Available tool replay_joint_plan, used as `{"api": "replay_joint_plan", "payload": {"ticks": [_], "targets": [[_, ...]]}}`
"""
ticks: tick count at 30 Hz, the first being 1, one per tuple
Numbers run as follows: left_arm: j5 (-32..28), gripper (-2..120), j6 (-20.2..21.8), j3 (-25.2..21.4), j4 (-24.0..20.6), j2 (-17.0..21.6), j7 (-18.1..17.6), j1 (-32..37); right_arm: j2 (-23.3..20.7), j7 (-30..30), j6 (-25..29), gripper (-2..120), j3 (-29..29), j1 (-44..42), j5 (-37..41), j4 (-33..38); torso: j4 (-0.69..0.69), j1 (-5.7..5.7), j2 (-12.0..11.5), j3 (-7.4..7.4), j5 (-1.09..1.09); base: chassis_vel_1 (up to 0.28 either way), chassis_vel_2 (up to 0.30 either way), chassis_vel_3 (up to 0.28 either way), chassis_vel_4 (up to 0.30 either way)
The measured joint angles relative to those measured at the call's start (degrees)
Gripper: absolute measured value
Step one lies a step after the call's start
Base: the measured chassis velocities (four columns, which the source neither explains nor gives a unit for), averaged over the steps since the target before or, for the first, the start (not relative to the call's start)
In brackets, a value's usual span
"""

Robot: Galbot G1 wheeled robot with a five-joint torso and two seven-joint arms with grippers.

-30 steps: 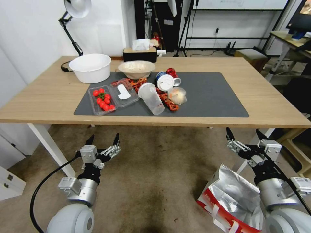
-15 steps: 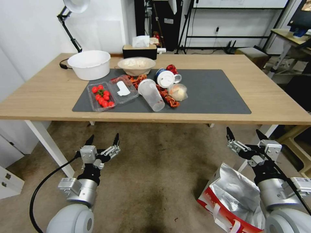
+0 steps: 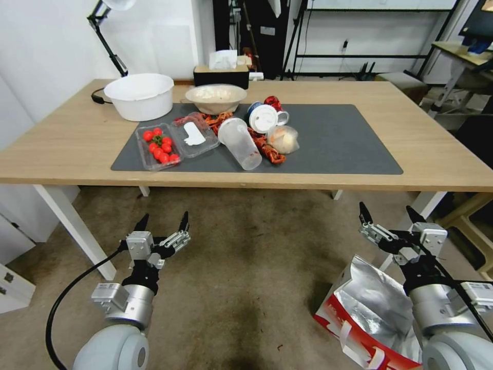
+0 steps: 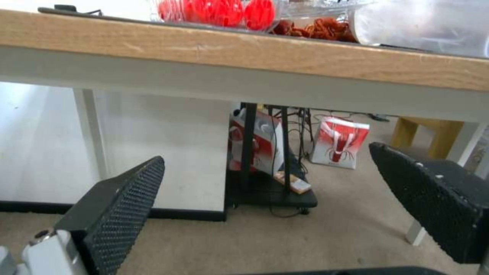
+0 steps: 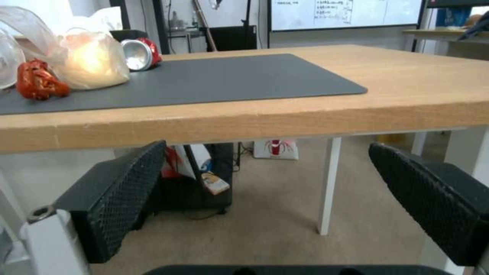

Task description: Pick up the food delivery bag from the floor and place it on the table.

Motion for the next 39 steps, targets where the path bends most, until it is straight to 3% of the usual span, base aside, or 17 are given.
{"api": "replay_joint_plan", "payload": {"ticks": [39], "targets": [[0.28, 100, -0.24, 0.22, 0.89, -0.21, 0.07, -0.34, -0.49, -0.32, 0.67, 100, 0.13, 0.10, -0.38, -0.54, 0.00, -3.23, -8.66, -5.44, 0.00, 0.000, 0.000, 0.000, 0.000]]}}
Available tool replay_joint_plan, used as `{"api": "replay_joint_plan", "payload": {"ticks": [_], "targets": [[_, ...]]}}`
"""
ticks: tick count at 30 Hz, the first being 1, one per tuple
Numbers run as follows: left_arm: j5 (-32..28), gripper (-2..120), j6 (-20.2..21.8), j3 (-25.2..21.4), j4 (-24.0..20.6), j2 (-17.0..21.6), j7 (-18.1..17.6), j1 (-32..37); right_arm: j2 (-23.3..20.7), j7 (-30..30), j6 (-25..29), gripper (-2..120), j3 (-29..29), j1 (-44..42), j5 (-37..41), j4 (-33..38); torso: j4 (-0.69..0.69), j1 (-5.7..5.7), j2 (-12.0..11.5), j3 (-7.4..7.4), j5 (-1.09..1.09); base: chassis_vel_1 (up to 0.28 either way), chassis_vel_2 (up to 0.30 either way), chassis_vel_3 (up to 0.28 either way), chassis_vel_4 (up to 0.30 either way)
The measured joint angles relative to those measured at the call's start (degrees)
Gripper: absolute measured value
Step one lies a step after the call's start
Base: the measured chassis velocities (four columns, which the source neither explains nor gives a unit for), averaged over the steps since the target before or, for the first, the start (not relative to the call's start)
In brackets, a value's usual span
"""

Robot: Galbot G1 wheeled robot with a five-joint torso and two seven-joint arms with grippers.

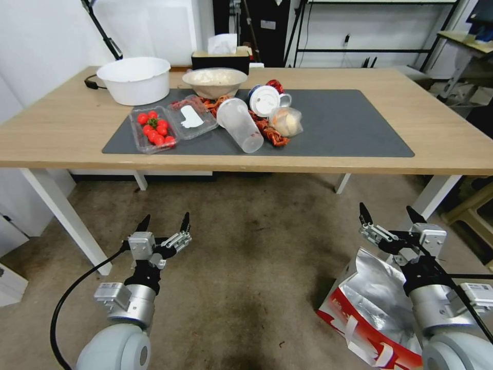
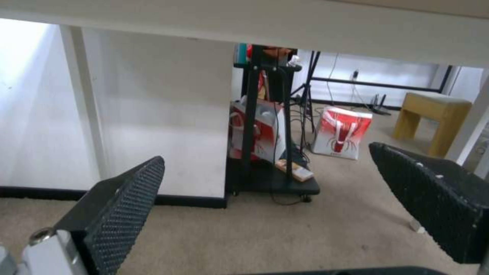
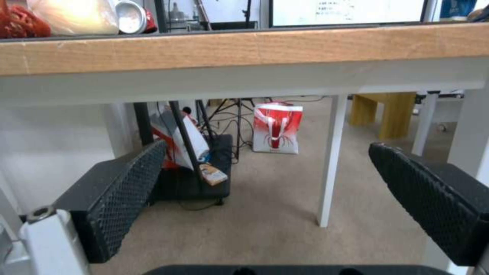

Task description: Pick up the food delivery bag from the floor and place it on the table.

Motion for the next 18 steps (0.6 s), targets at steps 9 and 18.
{"api": "replay_joint_plan", "payload": {"ticks": [9, 18], "targets": [[0.01, 100, -0.52, -0.05, 0.00, 0.15, 0.05, 0.10, 0.03, 0.00, 0.09, 100, -0.12, 0.13, 0.05, -0.14, 0.00, -0.77, -2.41, -1.62, 0.00, 0.000, 0.000, 0.000, 0.000], [0.02, 100, -0.89, -0.02, 0.02, 0.26, 0.22, 0.40, 0.07, 0.00, 0.50, 100, -0.11, -0.17, 0.06, -0.15, 0.00, -1.49, -4.53, -3.03, 0.00, 0.000, 0.000, 0.000, 0.000]]}}
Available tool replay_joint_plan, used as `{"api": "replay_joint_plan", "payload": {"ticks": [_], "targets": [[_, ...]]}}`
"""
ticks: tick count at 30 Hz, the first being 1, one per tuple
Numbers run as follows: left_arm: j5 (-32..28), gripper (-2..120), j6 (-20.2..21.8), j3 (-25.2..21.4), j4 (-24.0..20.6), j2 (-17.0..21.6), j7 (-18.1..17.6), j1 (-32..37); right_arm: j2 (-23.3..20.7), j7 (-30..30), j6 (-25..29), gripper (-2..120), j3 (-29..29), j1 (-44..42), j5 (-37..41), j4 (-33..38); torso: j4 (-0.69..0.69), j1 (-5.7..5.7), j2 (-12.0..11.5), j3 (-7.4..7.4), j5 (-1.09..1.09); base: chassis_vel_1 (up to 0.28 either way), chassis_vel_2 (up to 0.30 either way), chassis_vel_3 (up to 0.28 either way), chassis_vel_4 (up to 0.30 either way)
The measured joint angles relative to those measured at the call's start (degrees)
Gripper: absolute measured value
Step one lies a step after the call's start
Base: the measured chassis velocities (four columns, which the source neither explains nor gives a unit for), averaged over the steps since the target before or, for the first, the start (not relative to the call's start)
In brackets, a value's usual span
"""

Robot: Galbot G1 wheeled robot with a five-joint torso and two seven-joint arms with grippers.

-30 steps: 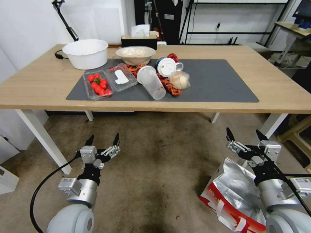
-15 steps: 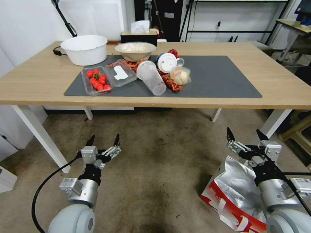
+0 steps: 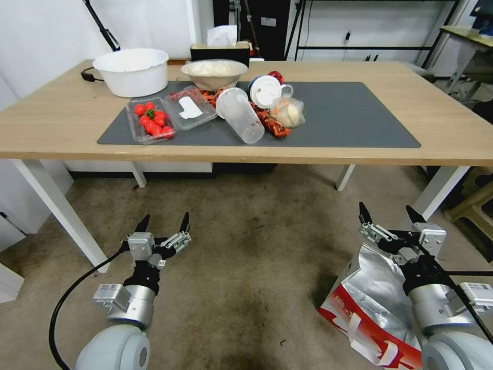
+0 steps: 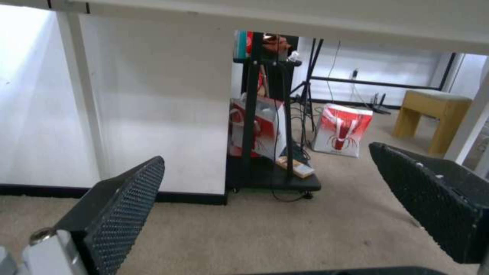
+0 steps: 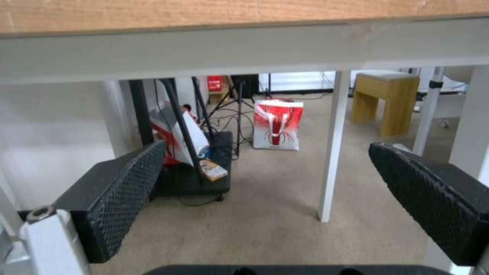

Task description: Pick up the food delivery bag from the floor and place it on the table.

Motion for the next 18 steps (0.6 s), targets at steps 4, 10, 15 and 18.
{"api": "replay_joint_plan", "payload": {"ticks": [4, 10, 15, 18], "targets": [[0.01, 100, -0.23, 0.02, -0.03, -0.04, 0.05, 0.16, 0.12, 0.00, 0.10, 100, 0.01, -0.03, 0.00, 0.01, 0.00, -0.28, -0.89, -0.60, 0.00, 0.000, 0.000, 0.000, 0.000], [0.03, 100, -0.37, 0.01, -0.06, 0.01, 0.12, 0.23, 0.16, -0.04, 0.20, 100, 0.03, -0.18, 0.00, 0.09, 0.00, -0.75, -2.38, -1.62, 0.00, 0.000, 0.000, 0.000, 0.000], [0.03, 100, -0.41, 0.00, -0.06, 0.11, 0.14, 0.32, 0.14, -0.04, 0.26, 100, 0.05, -0.26, 0.07, 0.16, 0.00, -1.04, -3.30, -2.28, 0.00, 0.000, 0.000, 0.000, 0.000], [0.03, 100, -0.45, -0.01, -0.06, 0.21, 0.16, 0.34, 0.11, -0.04, 0.27, 100, 0.05, -0.29, 0.13, 0.19, 0.01, -1.19, -3.92, -2.74, 0.00, 0.000, 0.000, 0.000, 0.000]]}}
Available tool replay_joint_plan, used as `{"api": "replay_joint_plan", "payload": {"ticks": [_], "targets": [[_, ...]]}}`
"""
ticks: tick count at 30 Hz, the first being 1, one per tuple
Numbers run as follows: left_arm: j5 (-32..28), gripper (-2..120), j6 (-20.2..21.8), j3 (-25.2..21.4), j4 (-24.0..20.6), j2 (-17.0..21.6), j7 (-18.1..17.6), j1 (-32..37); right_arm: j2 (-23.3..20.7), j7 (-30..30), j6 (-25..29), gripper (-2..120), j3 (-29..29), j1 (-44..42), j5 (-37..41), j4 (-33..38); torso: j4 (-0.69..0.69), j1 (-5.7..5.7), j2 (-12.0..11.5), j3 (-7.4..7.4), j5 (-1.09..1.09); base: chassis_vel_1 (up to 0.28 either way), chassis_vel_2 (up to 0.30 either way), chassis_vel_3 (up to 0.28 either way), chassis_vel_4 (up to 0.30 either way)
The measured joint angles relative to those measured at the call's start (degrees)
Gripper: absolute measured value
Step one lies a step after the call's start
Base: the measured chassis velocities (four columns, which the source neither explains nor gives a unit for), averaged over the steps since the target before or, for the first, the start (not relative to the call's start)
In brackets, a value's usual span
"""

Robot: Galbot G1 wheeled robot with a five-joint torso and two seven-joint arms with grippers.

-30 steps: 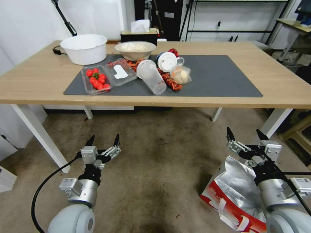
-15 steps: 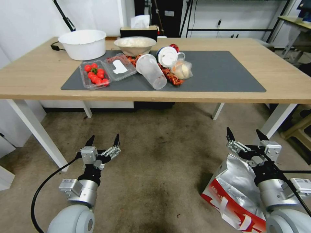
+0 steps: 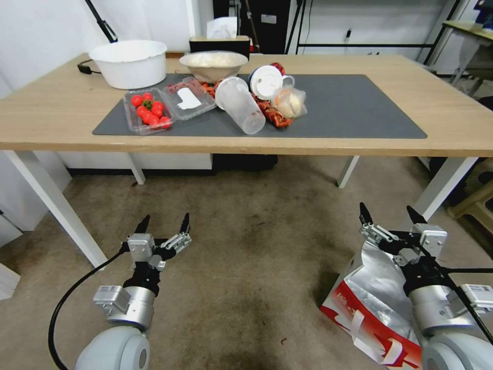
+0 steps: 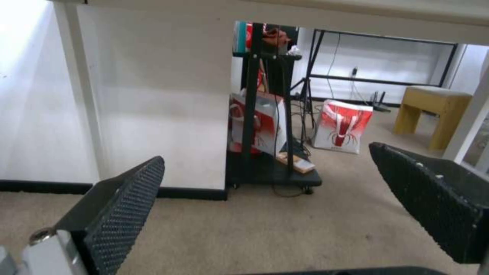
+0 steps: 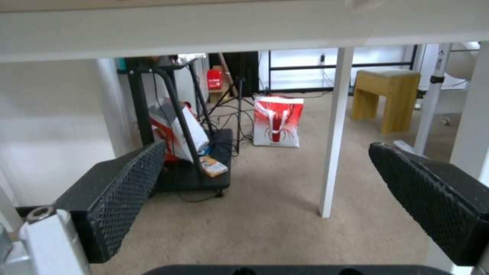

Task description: Pick up the food delivery bag from the floor and place it on the table.

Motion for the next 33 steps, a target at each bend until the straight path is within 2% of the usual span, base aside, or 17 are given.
{"api": "replay_joint_plan", "payload": {"ticks": [33], "targets": [[0.04, 100, -0.28, 0.16, 1.37, -0.05, 0.17, -0.81, -0.16, -0.01, 0.01, 100, -0.08, 0.51, 0.08, -0.64, 0.00, -1.78, -7.20, -5.42, 0.01, 0.000, 0.000, 0.000, 0.000]]}}
